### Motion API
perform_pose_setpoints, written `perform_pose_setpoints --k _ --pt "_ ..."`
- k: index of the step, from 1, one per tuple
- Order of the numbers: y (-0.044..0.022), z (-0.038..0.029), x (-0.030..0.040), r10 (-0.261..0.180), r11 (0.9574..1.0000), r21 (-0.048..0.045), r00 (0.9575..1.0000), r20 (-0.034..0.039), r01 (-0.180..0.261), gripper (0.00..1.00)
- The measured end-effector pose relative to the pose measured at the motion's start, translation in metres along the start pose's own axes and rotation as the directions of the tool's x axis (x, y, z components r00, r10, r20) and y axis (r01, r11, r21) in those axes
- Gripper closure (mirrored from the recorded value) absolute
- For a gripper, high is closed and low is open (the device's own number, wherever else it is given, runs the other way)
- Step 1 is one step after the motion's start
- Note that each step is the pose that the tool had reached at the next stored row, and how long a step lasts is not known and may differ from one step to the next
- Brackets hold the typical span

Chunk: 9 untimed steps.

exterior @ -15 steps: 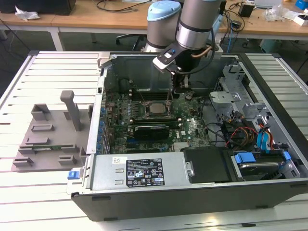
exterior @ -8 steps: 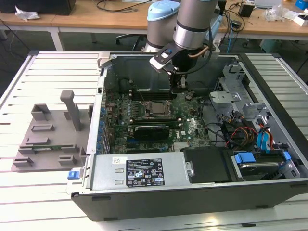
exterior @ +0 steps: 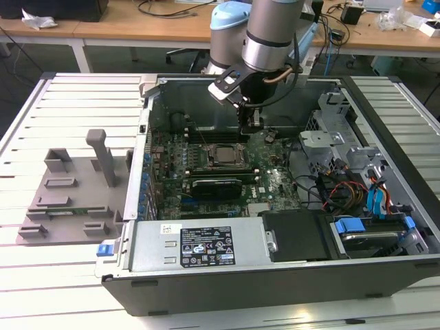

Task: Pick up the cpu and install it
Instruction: 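Close the cpu cover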

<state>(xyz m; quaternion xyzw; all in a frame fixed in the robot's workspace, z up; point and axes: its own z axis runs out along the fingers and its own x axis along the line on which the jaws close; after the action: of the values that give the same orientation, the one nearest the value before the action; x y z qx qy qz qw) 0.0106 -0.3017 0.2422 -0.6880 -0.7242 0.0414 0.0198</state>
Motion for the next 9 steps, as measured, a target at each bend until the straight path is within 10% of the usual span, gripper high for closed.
perform_pose_setpoints --k 9 --pt "-0.0273 0.0236 0.0021 0.0 1.0 0.0 1.0 0.0 0.0 0.89"
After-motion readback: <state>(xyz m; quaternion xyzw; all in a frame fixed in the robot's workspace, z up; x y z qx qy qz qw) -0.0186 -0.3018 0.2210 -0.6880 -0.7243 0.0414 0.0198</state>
